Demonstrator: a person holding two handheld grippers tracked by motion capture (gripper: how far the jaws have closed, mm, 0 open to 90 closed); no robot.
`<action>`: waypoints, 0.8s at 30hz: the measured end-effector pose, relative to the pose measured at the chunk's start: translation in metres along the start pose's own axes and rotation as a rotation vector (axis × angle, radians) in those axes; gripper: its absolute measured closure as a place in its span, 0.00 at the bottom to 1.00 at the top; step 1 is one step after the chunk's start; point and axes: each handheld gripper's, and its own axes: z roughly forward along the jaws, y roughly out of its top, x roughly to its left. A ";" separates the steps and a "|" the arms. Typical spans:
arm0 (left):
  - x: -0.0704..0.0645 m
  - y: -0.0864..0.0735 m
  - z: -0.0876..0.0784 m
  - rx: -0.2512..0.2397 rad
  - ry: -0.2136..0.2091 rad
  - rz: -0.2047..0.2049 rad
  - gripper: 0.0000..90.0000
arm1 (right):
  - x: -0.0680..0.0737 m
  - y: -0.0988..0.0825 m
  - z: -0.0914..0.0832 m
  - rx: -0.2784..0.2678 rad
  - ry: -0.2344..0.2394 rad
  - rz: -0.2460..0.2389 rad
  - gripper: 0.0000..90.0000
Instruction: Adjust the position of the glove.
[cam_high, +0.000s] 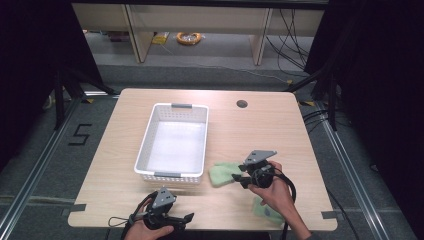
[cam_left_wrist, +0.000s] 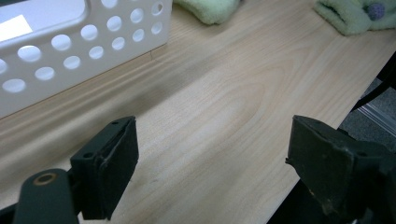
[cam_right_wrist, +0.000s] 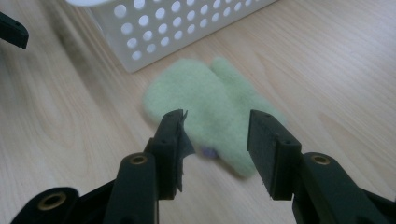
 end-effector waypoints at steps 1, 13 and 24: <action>0.000 0.000 0.000 0.004 -0.003 -0.001 0.18 | 0.000 0.002 0.003 0.010 0.008 -0.016 0.65; -0.001 0.000 0.000 -0.001 -0.005 0.000 0.18 | -0.002 0.015 0.039 0.045 0.011 -0.015 0.73; 0.000 0.000 0.000 0.007 0.002 0.010 0.18 | -0.008 0.014 0.060 0.108 0.014 0.051 0.76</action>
